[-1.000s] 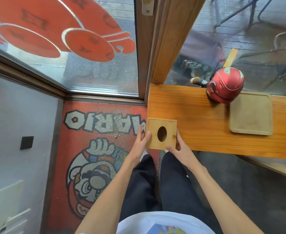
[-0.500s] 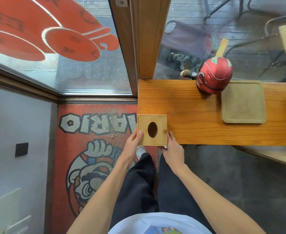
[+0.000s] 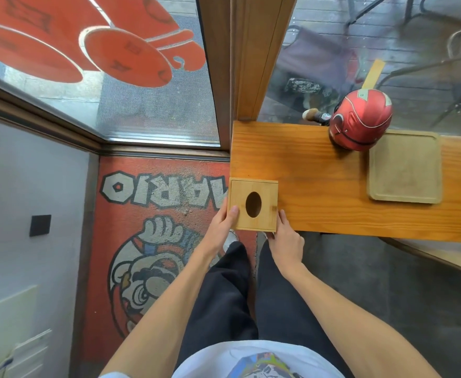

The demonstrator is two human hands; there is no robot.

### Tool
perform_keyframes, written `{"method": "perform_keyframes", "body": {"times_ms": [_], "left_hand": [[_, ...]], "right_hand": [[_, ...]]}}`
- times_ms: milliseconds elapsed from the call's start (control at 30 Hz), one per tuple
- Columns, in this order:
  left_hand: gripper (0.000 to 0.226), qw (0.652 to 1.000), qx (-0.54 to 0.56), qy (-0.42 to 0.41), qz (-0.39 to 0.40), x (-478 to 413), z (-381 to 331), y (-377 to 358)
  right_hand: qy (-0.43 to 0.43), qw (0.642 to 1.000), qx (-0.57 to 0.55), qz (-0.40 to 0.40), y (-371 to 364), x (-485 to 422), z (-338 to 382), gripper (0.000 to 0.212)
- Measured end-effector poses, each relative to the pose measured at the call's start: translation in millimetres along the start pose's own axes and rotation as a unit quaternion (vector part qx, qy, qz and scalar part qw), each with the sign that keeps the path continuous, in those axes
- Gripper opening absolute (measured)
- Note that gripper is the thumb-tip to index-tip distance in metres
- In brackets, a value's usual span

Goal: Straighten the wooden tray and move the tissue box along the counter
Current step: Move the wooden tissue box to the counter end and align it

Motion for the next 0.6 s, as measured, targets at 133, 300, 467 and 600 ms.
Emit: {"method": "perform_keyframes", "body": {"times_ms": [133,300,467,600], "left_hand": [[0.053,1.0,-0.017,0.005,0.013,-1.1,3.7,4.1],[0.039,0.998,-0.036,0.023,0.04,-0.8,-7.3,9.4],[0.096,0.989,-0.126,0.048,0.061,-14.2,13.4,20.5],[0.095,0.95,-0.296,0.098,0.031,-5.8,6.0,25.2]], "right_hand": [[0.009,0.999,-0.02,-0.037,-1.0,0.1,-1.8,0.073],[0.032,0.996,0.083,-0.001,-5.6,-3.0,-8.5,0.085],[0.0,0.993,0.099,0.062,-8.8,-10.0,-13.3,0.102],[-0.01,0.993,0.094,0.071,-7.5,-8.0,-11.6,0.106]]}}
Point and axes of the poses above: each hand's wrist, its own x-axis away from the middle knuckle, its own y-axis out of the back of the hand, z = x × y, the point moved 5 cm from there along -x, towards the middle knuckle, and after that the axes turned 5 degrees about -x, right-handed, at the moved point
